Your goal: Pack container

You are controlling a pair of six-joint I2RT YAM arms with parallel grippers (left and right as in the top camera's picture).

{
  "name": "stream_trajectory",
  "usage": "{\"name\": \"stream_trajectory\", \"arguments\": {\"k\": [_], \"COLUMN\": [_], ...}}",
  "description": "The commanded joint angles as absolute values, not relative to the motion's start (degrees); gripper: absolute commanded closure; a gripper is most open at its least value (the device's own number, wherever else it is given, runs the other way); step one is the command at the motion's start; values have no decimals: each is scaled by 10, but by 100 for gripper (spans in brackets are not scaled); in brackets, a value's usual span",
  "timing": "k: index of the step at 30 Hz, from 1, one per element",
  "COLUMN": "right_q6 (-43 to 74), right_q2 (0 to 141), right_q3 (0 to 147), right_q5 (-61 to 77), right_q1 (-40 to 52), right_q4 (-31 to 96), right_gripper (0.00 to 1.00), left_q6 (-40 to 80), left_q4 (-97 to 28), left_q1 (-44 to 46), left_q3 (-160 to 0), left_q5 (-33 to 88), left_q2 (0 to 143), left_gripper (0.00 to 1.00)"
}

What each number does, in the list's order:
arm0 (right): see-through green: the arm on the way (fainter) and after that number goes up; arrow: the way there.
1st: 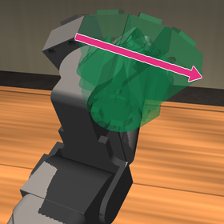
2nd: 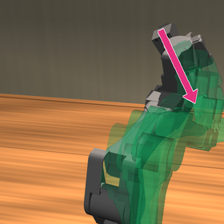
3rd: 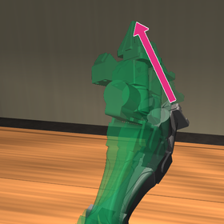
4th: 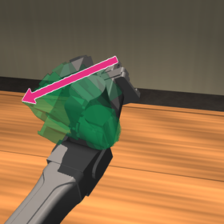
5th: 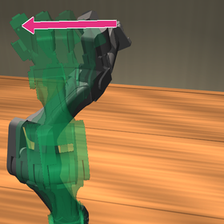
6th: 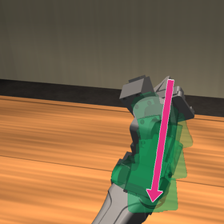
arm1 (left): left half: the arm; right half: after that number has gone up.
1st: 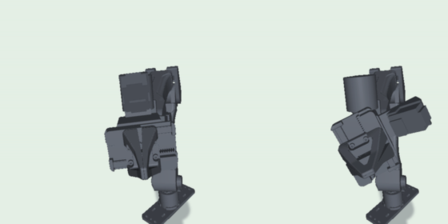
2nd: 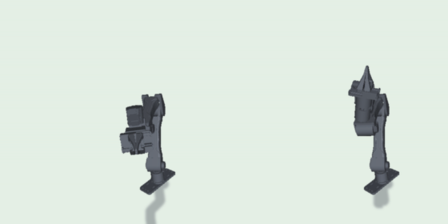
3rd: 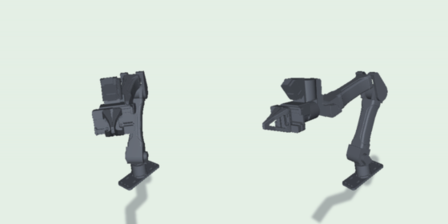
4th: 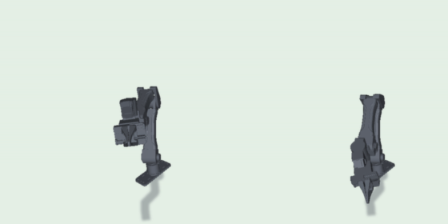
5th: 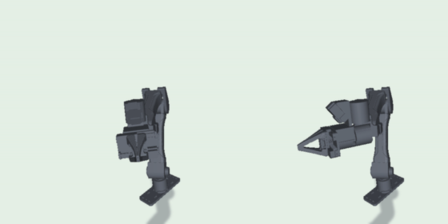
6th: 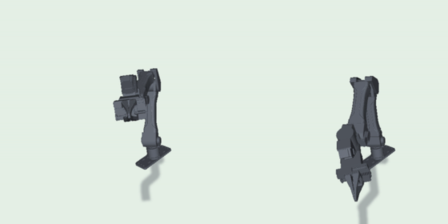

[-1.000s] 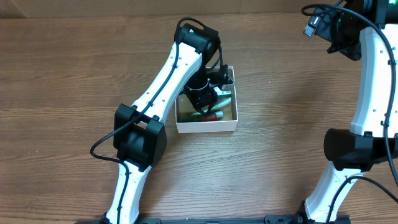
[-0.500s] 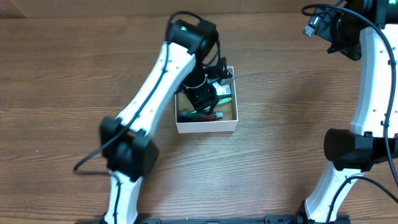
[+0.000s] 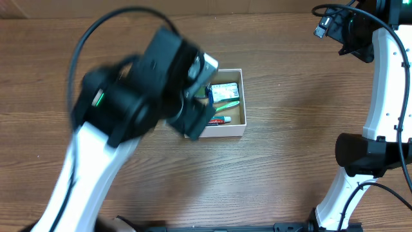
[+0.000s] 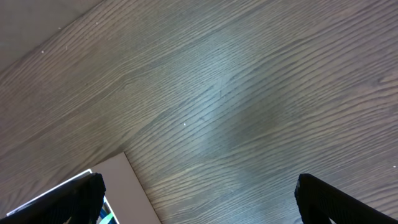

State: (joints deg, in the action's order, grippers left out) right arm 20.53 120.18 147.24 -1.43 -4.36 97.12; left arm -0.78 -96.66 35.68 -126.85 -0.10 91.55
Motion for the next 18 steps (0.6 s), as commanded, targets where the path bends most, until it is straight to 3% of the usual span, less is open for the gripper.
{"name": "stream_trajectory", "arguments": {"k": [1, 9, 13, 15, 18], "right_q6": [201, 201, 201, 201, 202], "right_q2": [1196, 1196, 1196, 1196, 1196], "right_q3": [1472, 1472, 1472, 1472, 1472], "right_q5": [-12, -12, -12, -12, -12], "right_q1": [-42, -42, -42, -42, -42], "right_q4": [970, 970, 970, 970, 970], "right_gripper": [0, 0, 0, 0, 0], "left_q6": [121, 225, 223, 213, 195], "left_q4": [-968, -927, -801, -751, -675], "left_q1": [423, 488, 493, 493, 493], "left_q3": [-1225, -1019, -854, -783, -667], "left_q5": [-111, -211, -194, -190, -116], "left_q2": [804, 603, 507, 478, 458], "left_gripper": [8, 8, 7, 0, 0]}}
